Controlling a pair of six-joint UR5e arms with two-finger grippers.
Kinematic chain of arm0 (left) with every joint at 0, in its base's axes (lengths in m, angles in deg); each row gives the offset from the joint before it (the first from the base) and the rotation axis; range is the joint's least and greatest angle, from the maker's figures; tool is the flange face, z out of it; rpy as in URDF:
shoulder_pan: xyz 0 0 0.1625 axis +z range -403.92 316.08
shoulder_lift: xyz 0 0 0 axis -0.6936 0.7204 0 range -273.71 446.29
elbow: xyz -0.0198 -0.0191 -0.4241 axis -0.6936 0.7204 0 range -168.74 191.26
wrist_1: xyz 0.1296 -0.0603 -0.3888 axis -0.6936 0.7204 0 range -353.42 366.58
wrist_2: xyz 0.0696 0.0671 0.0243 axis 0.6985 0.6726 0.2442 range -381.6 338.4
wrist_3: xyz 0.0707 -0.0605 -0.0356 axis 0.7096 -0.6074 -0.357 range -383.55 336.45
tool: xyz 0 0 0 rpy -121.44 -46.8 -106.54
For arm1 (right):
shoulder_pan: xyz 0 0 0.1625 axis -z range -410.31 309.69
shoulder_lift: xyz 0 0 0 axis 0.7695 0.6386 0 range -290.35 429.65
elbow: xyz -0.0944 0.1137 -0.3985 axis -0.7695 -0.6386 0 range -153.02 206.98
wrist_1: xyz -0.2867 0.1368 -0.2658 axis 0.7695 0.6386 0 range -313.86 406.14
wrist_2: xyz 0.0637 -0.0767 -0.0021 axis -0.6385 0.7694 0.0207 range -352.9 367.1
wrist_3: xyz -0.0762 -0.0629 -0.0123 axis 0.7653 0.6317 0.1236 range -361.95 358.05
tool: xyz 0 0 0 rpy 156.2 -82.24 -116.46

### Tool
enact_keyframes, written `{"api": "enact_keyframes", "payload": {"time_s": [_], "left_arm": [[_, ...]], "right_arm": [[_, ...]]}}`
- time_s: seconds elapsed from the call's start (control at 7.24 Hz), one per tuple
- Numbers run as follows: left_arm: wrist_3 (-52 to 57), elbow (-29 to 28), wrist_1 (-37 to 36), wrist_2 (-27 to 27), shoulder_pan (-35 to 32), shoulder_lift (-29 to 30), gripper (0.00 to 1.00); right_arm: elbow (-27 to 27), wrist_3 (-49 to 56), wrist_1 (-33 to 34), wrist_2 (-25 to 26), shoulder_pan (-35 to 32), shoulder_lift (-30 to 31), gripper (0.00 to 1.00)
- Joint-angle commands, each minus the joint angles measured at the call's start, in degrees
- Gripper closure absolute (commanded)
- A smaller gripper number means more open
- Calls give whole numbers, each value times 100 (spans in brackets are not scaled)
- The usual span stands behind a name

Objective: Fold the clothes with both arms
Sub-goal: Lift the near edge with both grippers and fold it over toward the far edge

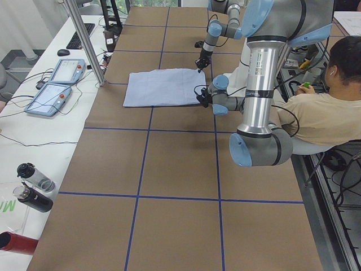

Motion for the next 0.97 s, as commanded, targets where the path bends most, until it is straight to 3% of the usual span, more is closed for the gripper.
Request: {"api": "enact_keyframes", "payload": {"time_s": [0.0, 0.14, 0.28, 0.41, 0.55, 0.83], "left_arm": [[0, 418, -9, -66, -15, -134, 100], [18, 821, -9, -119, -15, -326, 100], [96, 991, -9, -519, -250, -319, 100], [132, 949, -26, -1028, -1027, -206, 100], [506, 774, -157, -1668, -1861, 73, 100], [1227, 178, -1478, -2052, -2623, 1336, 100]], "right_arm": [[280, 0, 9, -17, -51, 42, 100], [735, 0, 9, -17, -60, 242, 100], [896, 17, 9, -52, -295, 235, 100], [889, 96, 0, -270, -706, 192, 100], [828, 218, -9, -925, -1293, 69, 100], [49, 509, -35, -1326, -2017, -579, 100]]}}
